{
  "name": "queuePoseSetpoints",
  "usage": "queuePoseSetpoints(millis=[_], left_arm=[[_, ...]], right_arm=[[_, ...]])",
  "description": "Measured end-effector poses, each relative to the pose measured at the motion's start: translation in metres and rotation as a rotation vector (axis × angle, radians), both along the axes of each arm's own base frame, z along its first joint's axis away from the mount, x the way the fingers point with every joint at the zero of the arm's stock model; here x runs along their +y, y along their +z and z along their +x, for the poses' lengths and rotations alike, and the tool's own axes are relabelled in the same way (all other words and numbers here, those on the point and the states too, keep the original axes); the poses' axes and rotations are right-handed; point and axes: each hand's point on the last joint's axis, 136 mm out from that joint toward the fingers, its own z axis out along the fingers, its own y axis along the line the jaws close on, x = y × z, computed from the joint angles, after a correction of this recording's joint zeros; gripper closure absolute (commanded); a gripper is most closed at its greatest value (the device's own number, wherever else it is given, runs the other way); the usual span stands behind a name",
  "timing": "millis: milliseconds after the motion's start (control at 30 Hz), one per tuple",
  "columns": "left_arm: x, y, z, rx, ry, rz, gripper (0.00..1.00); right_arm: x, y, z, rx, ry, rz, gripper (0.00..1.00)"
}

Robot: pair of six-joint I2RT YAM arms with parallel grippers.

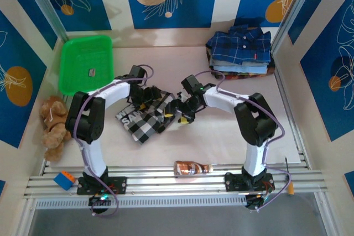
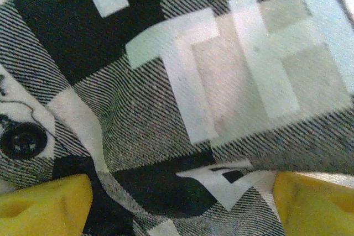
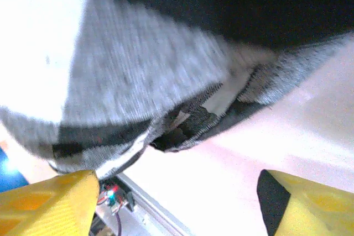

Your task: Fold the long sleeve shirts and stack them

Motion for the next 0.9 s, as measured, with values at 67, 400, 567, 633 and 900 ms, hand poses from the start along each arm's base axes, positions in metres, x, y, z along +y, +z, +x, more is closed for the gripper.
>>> queuePoseSetpoints(millis=[67, 400, 567, 633, 900], left_arm=[[0.000, -0.001, 0.000, 0.003, 0.003, 0.002, 0.14], [0.000, 0.000, 0.001, 0.009, 0.025, -0.004, 0.14], [-0.001, 0.000, 0.001, 0.009, 0.027, -0.005, 0.14], [-0.001, 0.001, 0.001, 0.008, 0.026, -0.005, 0.14], [-0.002, 0.003, 0.000, 0.004, 0.025, -0.007, 0.15]], right_arm=[[0.000, 0.006, -0.006, -0.026, -0.003, -0.003, 0.06], [0.032, 0.004, 0.003, -0.105, -0.009, 0.034, 0.02], [0.037, -0.017, 0.002, -0.057, -0.029, 0.005, 0.02], [0.037, -0.024, 0.002, -0.041, -0.040, -0.005, 0.02], [0.040, -0.030, 0.008, -0.018, -0.072, -0.014, 0.13]])
